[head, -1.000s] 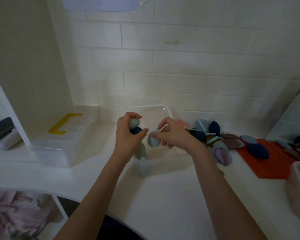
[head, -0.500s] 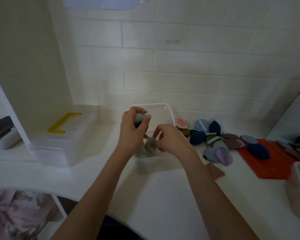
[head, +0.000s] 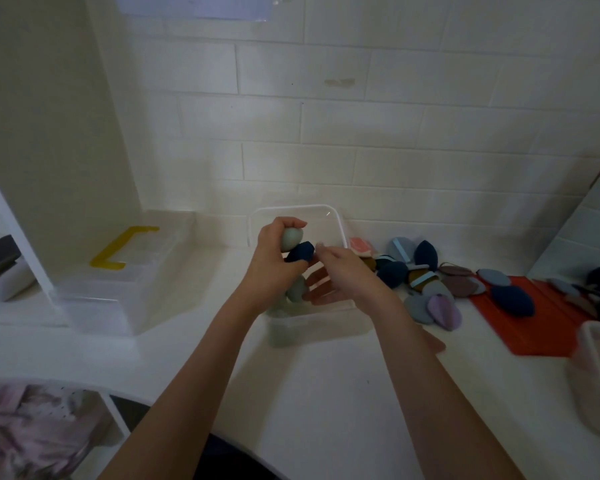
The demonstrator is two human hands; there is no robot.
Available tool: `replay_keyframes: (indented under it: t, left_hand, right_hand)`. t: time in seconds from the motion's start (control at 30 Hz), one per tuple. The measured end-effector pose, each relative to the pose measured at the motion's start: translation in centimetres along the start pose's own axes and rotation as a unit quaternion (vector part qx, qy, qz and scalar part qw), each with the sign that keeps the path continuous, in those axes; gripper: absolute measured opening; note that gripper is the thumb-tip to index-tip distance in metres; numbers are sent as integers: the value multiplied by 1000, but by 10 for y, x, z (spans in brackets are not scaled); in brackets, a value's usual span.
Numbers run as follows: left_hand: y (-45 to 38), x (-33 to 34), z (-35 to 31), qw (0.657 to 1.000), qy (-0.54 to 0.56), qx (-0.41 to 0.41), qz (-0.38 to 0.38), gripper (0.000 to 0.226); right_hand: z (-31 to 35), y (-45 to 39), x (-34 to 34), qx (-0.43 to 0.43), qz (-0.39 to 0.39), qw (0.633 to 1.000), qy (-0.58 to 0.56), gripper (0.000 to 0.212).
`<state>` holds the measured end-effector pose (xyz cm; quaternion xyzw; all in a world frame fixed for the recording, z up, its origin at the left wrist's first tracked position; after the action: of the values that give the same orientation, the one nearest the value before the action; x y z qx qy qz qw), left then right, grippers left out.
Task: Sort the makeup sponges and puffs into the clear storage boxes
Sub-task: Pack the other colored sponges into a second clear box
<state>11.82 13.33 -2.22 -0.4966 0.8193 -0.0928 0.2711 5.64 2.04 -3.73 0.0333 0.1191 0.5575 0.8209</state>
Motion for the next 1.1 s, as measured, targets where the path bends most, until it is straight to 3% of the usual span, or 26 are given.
replay_keyframes:
  t: [0.23,0.5,0.7,0.83,0.97,1.1]
  left_hand:
    - [0,8,-5,994,-89,59,34,56]
    - [0,12,-4,987,-138,53,69,67]
    - [-1,17,-1,986,-138,19,97,73]
    - [0,17,-1,983,-151,20,102,70]
    - [2,21,1,978,-163,21,130,69]
    - [2,22,2,973,-187,29,133,56]
  right_hand:
    - [0,2,4,-2,39,999,-7,64]
    - [4,4,2,-32,18,999,-22,48]
    - [4,4,-1,-33,-14,996,77,39]
    - [5,4,-3,-30,-28,999,19,41]
    - [8,3,-15,-46,-108,991,-71,26]
    - [14,5,-15,-48,-96,994,-36,21]
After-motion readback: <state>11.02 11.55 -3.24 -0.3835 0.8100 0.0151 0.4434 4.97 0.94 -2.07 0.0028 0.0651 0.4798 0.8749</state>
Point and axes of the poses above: each hand's wrist, its own y-axis away from the middle knuckle, its own x-axis out of the palm, z = x × y, the point moved 5 cm from there along -y, towards the middle knuckle, and after that the axes turned 7 degrees about -y, right-handed, at the moved point
